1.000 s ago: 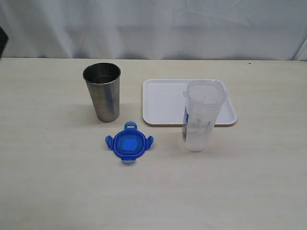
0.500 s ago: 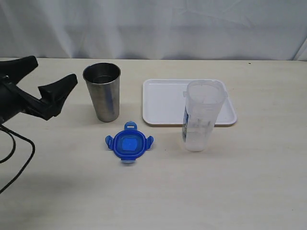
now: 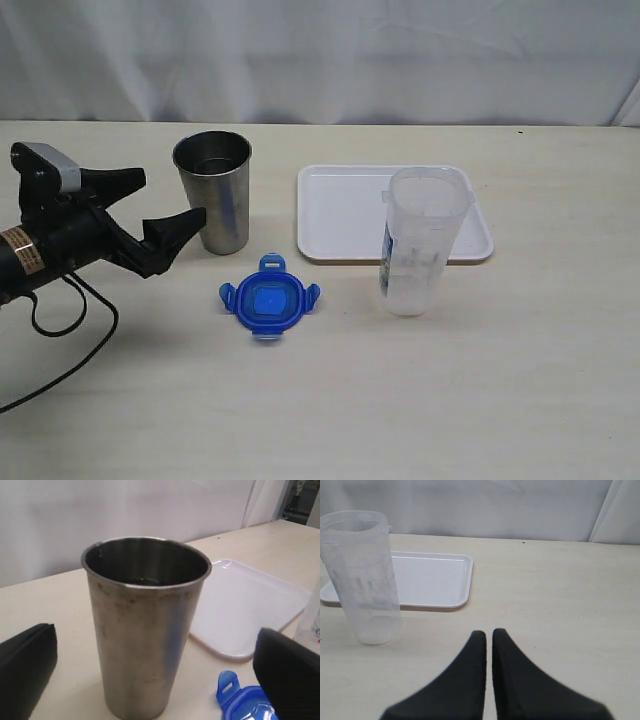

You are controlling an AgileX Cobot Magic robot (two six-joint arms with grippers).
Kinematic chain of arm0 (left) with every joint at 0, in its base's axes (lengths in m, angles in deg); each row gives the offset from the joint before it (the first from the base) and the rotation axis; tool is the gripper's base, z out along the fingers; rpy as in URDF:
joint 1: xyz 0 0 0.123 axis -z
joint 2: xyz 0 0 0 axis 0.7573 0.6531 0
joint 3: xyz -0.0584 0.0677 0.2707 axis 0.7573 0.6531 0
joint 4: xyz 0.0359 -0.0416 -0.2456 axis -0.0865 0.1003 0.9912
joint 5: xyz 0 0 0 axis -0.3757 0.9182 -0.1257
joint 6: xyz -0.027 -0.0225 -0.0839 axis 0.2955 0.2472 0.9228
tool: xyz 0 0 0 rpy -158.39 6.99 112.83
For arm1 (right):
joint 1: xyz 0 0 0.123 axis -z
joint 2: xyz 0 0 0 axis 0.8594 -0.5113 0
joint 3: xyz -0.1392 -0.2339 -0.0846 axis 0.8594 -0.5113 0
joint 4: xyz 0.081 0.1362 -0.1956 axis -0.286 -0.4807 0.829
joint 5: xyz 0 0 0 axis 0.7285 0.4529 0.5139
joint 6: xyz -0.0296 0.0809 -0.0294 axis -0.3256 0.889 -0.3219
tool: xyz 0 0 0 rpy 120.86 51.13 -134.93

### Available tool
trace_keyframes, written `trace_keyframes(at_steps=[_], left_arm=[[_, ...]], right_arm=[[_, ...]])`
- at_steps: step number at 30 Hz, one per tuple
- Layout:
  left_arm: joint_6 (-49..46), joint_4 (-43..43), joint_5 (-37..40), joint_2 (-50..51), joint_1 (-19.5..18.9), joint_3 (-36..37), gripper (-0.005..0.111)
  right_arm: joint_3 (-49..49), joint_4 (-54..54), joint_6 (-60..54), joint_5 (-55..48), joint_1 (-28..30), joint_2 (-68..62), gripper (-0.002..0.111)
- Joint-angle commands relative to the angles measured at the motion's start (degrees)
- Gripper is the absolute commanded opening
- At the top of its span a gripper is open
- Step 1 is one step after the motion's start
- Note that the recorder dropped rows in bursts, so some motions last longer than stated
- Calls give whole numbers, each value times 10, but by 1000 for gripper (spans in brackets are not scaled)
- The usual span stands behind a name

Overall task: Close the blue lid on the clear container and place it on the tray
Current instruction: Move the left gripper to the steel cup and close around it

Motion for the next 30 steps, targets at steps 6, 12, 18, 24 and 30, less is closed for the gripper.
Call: trace_keyframes(at_steps=[6,12,18,24,30], left_arm=[[-1,-56,-9,74,0,-71,104],[0,-65,-9,117,0,-116,104],[4,-65,-9,151,16,-157,104],[4,-61,-9,164,43,-196,104],[4,-13,-9,166,59,-213,104]], right_arm=[[-2,4,0,1,1,3,4],[-2,4,0,1,1,3,4],[-2,4,0,1,1,3,4],[-2,4,0,1,1,3,4],[-2,4,0,1,1,3,4]])
